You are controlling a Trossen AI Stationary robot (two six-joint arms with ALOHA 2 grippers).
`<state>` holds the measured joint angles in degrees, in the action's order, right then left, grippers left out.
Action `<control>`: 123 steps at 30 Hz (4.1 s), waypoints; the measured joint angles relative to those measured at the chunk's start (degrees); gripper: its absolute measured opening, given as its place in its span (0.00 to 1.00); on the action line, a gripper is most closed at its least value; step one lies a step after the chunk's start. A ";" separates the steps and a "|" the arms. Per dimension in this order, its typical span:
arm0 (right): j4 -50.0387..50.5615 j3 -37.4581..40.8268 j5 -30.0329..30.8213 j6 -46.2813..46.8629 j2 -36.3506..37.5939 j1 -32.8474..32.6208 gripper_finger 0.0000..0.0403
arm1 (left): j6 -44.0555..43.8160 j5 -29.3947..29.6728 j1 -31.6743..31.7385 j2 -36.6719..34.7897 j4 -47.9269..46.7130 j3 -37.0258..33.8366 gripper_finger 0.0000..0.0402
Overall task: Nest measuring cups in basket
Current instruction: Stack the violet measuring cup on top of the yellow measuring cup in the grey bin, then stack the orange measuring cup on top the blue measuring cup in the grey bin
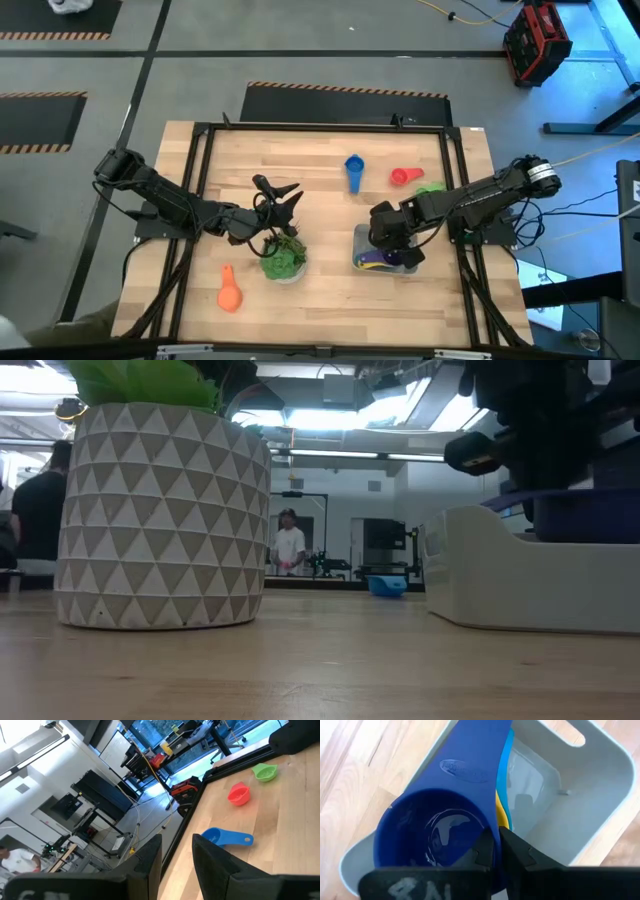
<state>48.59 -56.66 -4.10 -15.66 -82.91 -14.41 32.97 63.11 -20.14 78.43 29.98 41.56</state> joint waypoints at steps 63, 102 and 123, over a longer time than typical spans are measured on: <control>-2.52 -0.07 -0.02 -3.37 0.02 0.15 0.12 | 0.59 0.00 0.00 0.00 0.02 -0.04 0.25; -9.56 -10.80 -0.04 5.84 0.09 0.15 0.35 | 0.59 -2.47 0.00 0.00 0.04 -0.04 0.25; -9.54 -10.78 -0.04 6.64 0.09 0.15 0.35 | -8.62 -6.59 -5.77 -1.38 4.16 2.06 0.25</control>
<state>39.05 -67.44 -4.14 -9.02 -82.83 -14.26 24.36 56.52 -25.92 77.06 34.14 43.62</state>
